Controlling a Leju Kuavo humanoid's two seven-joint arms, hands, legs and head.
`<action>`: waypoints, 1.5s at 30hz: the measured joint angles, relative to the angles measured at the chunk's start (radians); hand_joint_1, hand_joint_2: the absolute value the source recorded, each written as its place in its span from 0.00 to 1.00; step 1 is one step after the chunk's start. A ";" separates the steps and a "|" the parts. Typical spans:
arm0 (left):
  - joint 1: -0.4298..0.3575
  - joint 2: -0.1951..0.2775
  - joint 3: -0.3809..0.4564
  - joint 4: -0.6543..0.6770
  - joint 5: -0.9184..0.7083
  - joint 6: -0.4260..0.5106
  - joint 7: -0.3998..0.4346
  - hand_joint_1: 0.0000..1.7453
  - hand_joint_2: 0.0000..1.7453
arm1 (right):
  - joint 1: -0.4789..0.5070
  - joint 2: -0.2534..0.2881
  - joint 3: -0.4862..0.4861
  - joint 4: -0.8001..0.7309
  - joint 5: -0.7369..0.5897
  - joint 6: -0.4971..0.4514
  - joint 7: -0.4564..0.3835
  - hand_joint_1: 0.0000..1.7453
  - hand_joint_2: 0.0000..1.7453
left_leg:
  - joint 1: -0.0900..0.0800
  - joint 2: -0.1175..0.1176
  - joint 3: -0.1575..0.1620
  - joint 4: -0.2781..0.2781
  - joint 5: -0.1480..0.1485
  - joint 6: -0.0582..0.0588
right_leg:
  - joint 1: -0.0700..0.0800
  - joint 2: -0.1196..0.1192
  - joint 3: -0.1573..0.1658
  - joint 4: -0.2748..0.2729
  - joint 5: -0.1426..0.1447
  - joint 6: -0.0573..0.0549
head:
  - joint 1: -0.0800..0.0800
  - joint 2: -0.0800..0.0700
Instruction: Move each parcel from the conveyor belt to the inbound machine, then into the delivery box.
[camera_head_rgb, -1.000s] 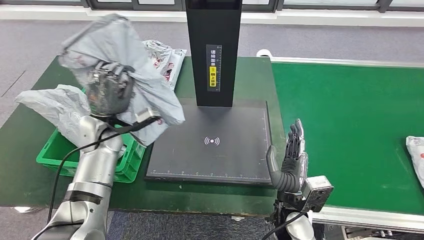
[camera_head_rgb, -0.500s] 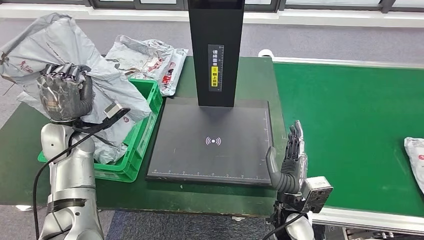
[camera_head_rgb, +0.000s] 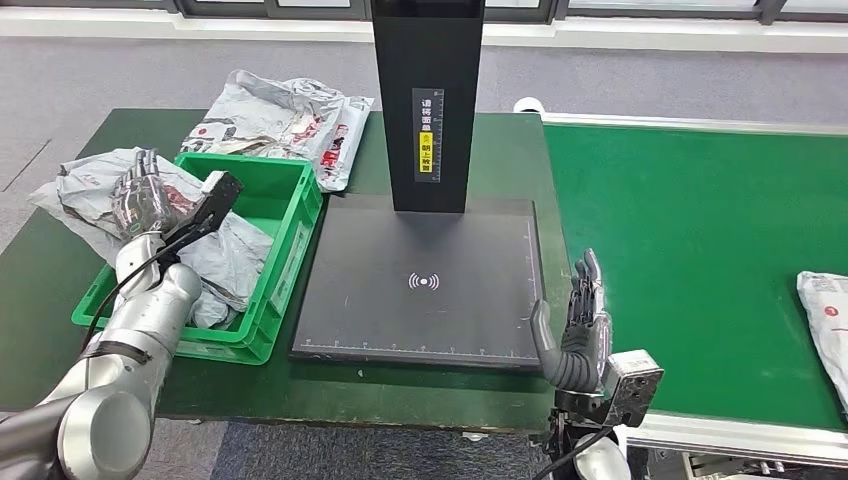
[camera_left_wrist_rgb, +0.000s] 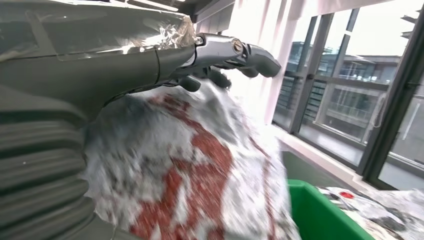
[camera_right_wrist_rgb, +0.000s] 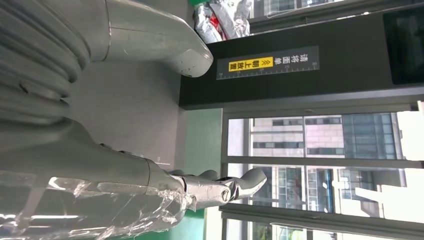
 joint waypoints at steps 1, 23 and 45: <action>-0.004 0.004 0.000 0.011 0.005 0.004 -0.004 0.00 0.00 | 0.000 0.000 0.000 0.000 0.002 0.000 0.002 0.00 1.00 | 0.000 0.000 0.000 0.000 0.000 0.000 | 0.000 0.000 0.000 0.000 0.000 0.000 | 0.000 0.000; -0.016 0.026 -0.001 0.090 0.037 0.021 -0.033 0.00 0.00 | 0.000 0.000 0.000 -0.001 0.004 0.001 0.003 0.00 1.00 | 0.000 -0.001 -0.001 0.000 0.000 0.000 | 0.000 -0.001 0.000 0.000 0.000 0.000 | 0.000 0.000; 0.226 -0.200 -0.307 -0.365 1.330 -0.155 -0.692 0.00 1.00 | -0.081 -0.025 -0.074 0.115 0.067 -0.113 -0.019 0.00 1.00 | -0.002 -0.004 -0.002 0.000 -0.001 0.003 | -0.003 -0.004 0.000 -0.002 0.000 0.002 | 0.000 0.000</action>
